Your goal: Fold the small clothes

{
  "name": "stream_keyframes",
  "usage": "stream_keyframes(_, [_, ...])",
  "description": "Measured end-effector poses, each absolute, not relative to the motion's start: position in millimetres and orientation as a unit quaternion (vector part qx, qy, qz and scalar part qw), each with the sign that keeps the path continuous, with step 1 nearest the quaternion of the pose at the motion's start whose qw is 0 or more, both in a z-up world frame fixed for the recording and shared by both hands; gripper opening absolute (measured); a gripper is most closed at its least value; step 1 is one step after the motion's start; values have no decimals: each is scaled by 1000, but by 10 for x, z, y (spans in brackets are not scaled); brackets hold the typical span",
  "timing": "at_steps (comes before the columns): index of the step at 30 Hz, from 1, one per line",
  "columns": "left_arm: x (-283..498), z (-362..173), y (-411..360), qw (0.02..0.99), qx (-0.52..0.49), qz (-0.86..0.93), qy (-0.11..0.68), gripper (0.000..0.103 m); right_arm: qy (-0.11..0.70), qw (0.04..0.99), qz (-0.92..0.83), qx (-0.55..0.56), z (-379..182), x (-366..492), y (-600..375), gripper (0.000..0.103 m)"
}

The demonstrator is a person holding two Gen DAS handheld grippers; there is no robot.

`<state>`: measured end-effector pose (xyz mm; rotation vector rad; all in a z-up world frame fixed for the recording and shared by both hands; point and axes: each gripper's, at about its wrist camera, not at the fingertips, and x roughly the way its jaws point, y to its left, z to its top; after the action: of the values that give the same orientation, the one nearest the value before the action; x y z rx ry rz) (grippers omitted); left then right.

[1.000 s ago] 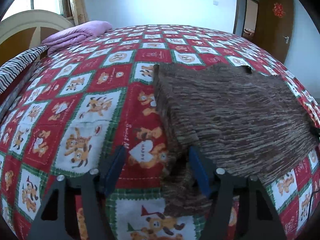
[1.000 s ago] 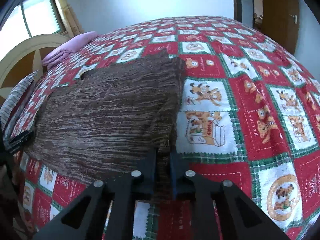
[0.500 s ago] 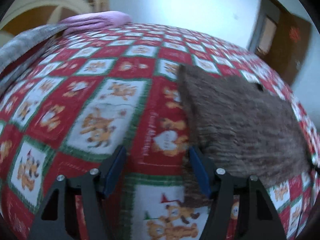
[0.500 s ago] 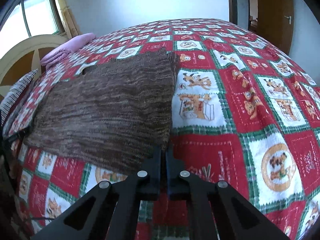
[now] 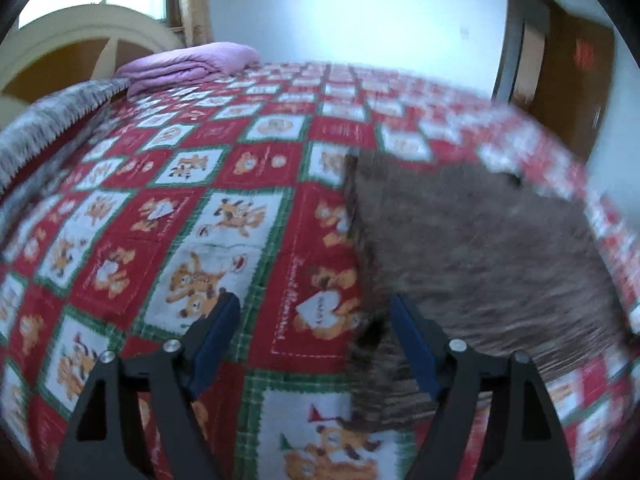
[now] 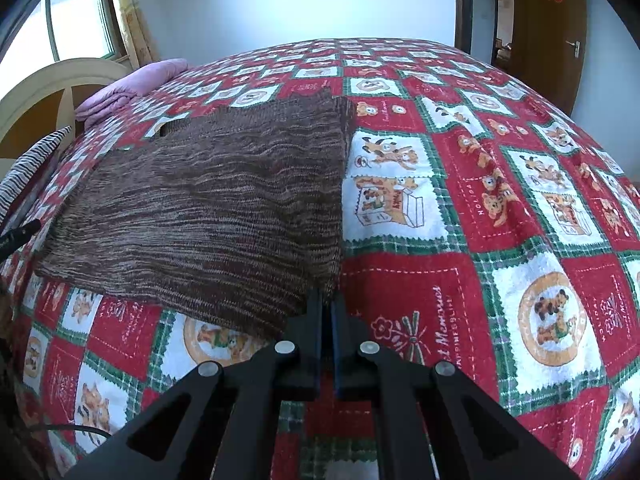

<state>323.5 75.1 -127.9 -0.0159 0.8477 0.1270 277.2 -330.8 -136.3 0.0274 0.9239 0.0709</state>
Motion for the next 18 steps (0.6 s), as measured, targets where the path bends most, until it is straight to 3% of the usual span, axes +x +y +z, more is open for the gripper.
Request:
stream_keyframes(5, [3274, -1407, 958, 896, -9, 99, 432, 96, 438, 899, 23, -7, -1377, 2708, -3239, 3])
stream_keyframes(10, [3270, -1468, 1085, 889, -29, 104, 445, 97, 424, 906, 6, 4, -1245, 2715, -3257, 6])
stream_keyframes(15, [3244, -1450, 1051, 892, -36, 102, 440, 97, 383, 923, 19, -21, -897, 2771, -2984, 40])
stream_keyframes(18, [3150, -1353, 1094, 902, -53, 113, 414, 97, 373, 925, 33, -69, -786, 2961, -2707, 46])
